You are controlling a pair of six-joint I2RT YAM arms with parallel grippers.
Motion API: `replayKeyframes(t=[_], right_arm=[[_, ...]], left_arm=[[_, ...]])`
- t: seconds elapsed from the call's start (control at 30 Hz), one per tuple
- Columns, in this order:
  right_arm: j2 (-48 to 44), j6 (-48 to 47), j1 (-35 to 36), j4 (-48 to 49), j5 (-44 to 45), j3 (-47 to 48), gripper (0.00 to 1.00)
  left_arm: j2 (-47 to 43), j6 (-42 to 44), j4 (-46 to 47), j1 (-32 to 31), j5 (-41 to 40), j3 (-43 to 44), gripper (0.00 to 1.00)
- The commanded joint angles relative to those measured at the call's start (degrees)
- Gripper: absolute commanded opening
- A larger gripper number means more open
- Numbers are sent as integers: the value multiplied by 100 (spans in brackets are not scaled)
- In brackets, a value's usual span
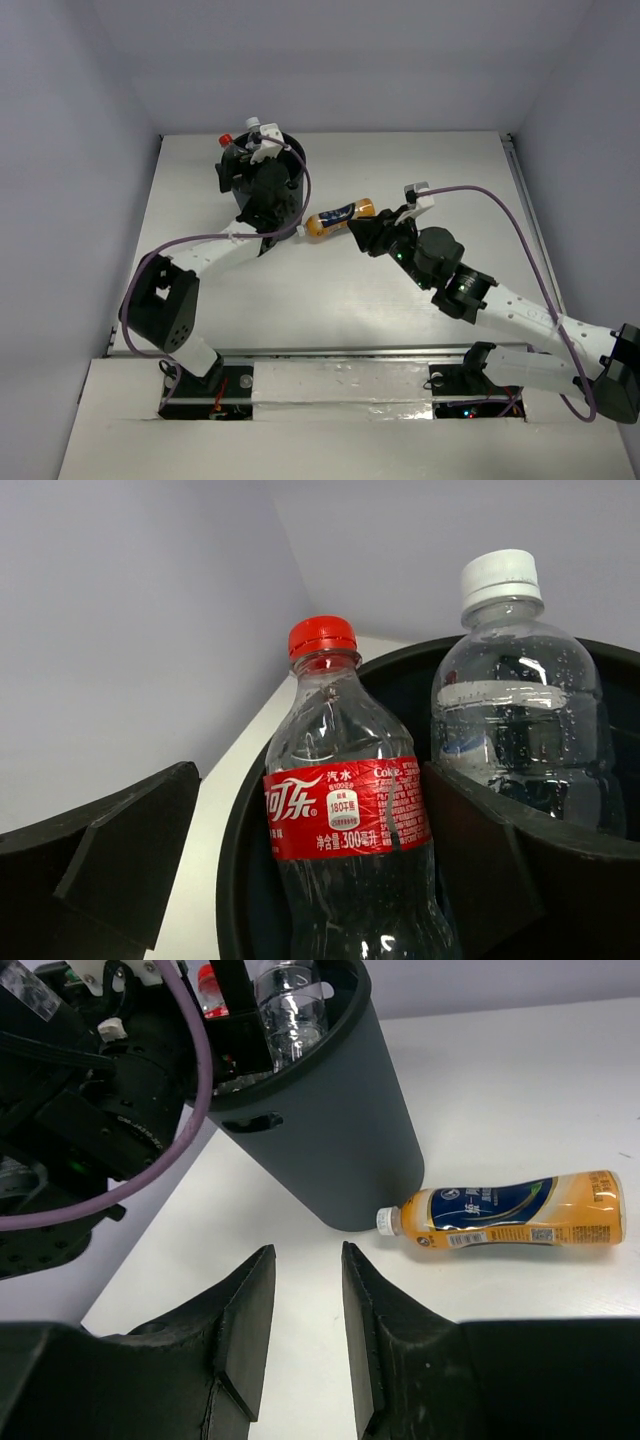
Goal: Put the plastic bottles in the bin
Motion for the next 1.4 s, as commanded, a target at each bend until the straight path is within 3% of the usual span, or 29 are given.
replayKeyframes(t=[0.0, 0.2, 0.47, 0.5, 0.6, 0.63, 0.73, 0.83, 0.87, 0.9, 0.93, 0.97, 1.03, 1.07, 1.17, 1.23, 1.37], right_arm=[[73, 45, 31, 330, 5, 66, 39], [170, 80, 31, 251, -22, 127, 40], [380, 89, 31, 180, -22, 215, 41], [416, 72, 31, 154, -22, 233, 40], [609, -7, 31, 31, -240, 347, 24], [662, 1, -47, -13, -302, 391, 13], [855, 115, -346, -215, -557, 470, 8], [1031, 370, -794, -355, -908, 497, 7], [1075, 449, -908, -391, -988, 505, 7], [1145, 650, -1127, -417, -1084, 514, 8], [1294, 748, -1233, -496, -1120, 540, 10], [1400, 827, -1330, -549, -1164, 575, 18], [1645, 1073, -1558, -750, -1243, 803, 35], [1908, 1126, -1612, -813, -1235, 900, 69], [2418, 1389, -1727, -1129, -1112, 1304, 98], [2700, 1565, -1832, -1392, -919, 1628, 100], [3368, 1917, -1946, -1928, -637, 2103, 98]], left_arm=[[-486, -555, -664, -27, -28, 445, 95], [-899, -1619, -2115, -27, 331, 983, 99], [-1401, -2270, -2986, -27, 824, 1387, 99], [-1497, -2349, -3222, -27, 972, 1501, 99], [-1734, -2885, -3863, -27, 1489, 1738, 96], [-1814, -3034, -4049, -27, 1632, 1783, 93], [-2296, -3676, -4647, -27, 2299, 1758, 80], [-3069, -4159, -4955, -27, 3090, 1266, 55], [-3289, -4248, -4991, -27, 3222, 1100, 41], [-3717, -4422, -5061, -27, 3433, 750, 36], [-3904, -4503, -5114, -27, 3539, 590, 30], [-4098, -4582, -5158, -79, 3619, 423, 24], [-4599, -4758, -5325, -80, 3882, 1, 22], [-4757, -4802, -5377, -80, 3944, -131, 22], [-5364, -5012, -5571, -80, 4173, -650, 24], [-5768, -5127, -5606, -80, 4383, -1107, 28], [-6182, -5233, -5685, -80, 4743, -1617, 56]])
